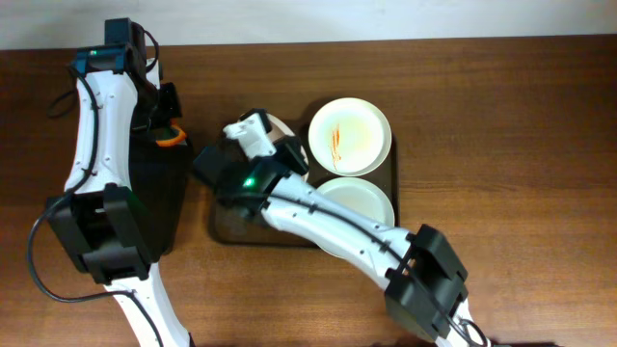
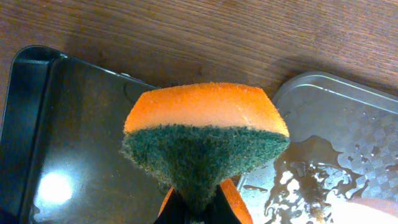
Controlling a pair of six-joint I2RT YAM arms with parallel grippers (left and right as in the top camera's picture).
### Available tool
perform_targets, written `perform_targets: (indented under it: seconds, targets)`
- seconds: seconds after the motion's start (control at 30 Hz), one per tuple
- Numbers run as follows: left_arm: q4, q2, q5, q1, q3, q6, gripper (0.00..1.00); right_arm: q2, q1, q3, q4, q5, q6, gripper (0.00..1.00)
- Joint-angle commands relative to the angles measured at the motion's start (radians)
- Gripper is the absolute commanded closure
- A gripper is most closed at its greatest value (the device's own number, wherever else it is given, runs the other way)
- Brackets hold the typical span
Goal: Clean dirty plates on tray and stack at the side
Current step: 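Lift the scrubbed plate with the right gripper and place it right of the tray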
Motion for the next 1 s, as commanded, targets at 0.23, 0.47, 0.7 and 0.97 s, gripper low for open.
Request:
perform_targets:
  seconds: [0.23,0.47,0.7,0.97]
  targets:
    - [-0.002,-0.007,-0.006,0.016,-0.008,0.017,1.0,-0.025,0.049,0.024,-0.001,0.284,0.01,0.96]
    - [-0.015,-0.007,-0.006,0.015,-0.008,0.017,1.0,-0.037,-0.139,0.024,-0.003,-0.737,0.009,0.96]
    - [-0.021,-0.007,-0.003,0.01,-0.008,0.016,1.0,-0.109,-0.717,0.024,-0.055,-1.423,-0.078,0.96]
    - [-0.021,-0.007,0.013,-0.024,-0.008,0.016,1.0,-0.109,-1.265,-0.178,-0.19,-1.321,-0.149,0.96]
